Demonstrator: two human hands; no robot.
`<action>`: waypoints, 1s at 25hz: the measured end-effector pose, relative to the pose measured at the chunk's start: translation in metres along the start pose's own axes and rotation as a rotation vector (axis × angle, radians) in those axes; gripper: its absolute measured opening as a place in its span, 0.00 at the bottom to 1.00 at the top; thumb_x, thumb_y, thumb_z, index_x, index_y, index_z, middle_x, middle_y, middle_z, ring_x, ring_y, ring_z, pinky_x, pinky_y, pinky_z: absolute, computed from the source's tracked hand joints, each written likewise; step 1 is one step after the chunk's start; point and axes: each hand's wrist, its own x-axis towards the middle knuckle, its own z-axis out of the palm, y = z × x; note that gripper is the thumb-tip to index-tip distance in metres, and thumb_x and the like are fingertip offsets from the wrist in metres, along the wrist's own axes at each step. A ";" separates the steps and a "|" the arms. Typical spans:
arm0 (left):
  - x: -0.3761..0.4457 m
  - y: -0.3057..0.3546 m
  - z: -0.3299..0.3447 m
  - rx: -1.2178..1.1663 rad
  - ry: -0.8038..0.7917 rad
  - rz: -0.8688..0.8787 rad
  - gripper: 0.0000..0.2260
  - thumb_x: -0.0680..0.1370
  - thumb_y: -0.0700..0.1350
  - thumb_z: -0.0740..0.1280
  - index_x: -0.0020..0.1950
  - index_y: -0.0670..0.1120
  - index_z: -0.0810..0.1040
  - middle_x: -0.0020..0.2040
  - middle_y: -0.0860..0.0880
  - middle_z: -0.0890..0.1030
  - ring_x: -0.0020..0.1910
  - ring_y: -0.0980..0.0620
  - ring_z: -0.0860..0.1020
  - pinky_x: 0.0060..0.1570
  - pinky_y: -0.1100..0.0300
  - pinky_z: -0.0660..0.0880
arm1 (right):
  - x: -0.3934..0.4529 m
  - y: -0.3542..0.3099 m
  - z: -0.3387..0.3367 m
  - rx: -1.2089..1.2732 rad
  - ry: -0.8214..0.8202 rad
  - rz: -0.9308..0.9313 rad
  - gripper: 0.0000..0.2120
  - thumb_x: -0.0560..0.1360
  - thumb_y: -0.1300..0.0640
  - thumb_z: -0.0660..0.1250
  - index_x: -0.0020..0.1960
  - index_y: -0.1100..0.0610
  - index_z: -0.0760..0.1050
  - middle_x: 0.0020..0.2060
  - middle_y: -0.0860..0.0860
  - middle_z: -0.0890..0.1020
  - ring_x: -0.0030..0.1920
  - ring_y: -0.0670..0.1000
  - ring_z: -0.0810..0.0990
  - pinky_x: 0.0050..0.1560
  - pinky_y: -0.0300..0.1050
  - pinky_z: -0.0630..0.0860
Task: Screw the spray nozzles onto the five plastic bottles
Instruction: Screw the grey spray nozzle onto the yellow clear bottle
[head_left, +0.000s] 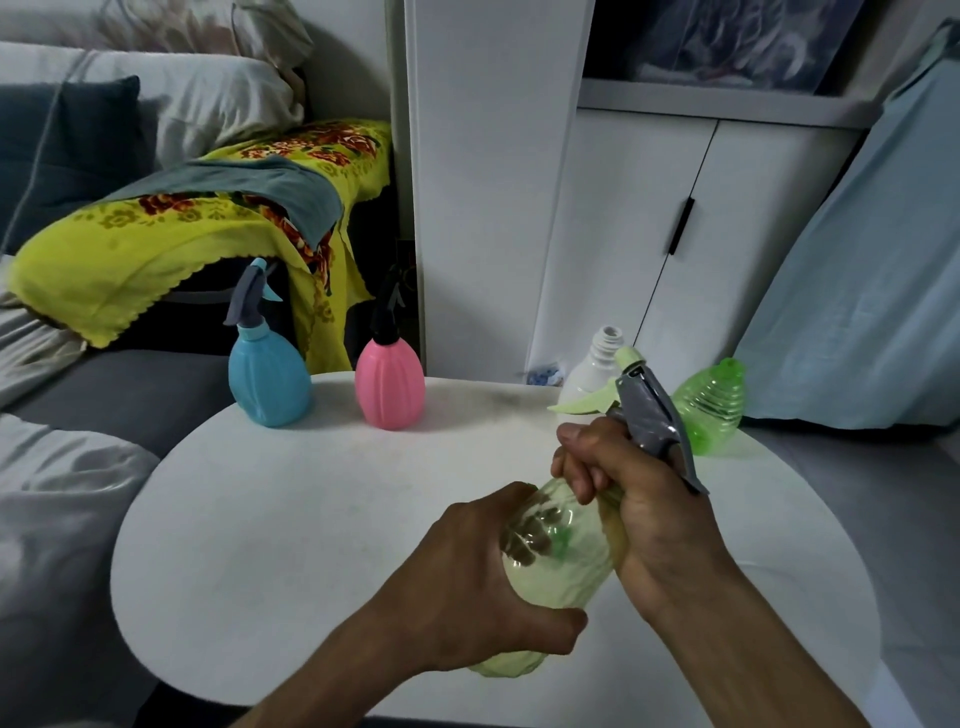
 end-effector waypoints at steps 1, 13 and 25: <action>0.001 -0.001 0.001 -0.008 0.002 -0.007 0.23 0.59 0.57 0.78 0.48 0.54 0.72 0.40 0.52 0.81 0.38 0.51 0.79 0.40 0.49 0.77 | 0.001 0.001 -0.001 -0.001 0.014 -0.007 0.20 0.67 0.64 0.70 0.22 0.54 0.66 0.19 0.52 0.68 0.27 0.53 0.70 0.37 0.40 0.77; 0.025 -0.037 -0.013 -0.114 0.376 0.011 0.41 0.60 0.54 0.82 0.68 0.63 0.65 0.60 0.60 0.76 0.59 0.63 0.75 0.58 0.57 0.77 | 0.014 0.029 0.025 -0.427 -0.035 0.120 0.35 0.57 0.43 0.81 0.60 0.43 0.71 0.54 0.43 0.81 0.51 0.40 0.81 0.42 0.32 0.78; 0.020 -0.053 -0.054 -0.443 0.343 -0.292 0.35 0.70 0.53 0.77 0.72 0.62 0.63 0.71 0.58 0.70 0.65 0.55 0.70 0.55 0.57 0.70 | 0.118 0.079 0.035 -0.802 0.276 -0.018 0.30 0.64 0.51 0.80 0.61 0.53 0.70 0.57 0.51 0.77 0.52 0.51 0.77 0.50 0.44 0.73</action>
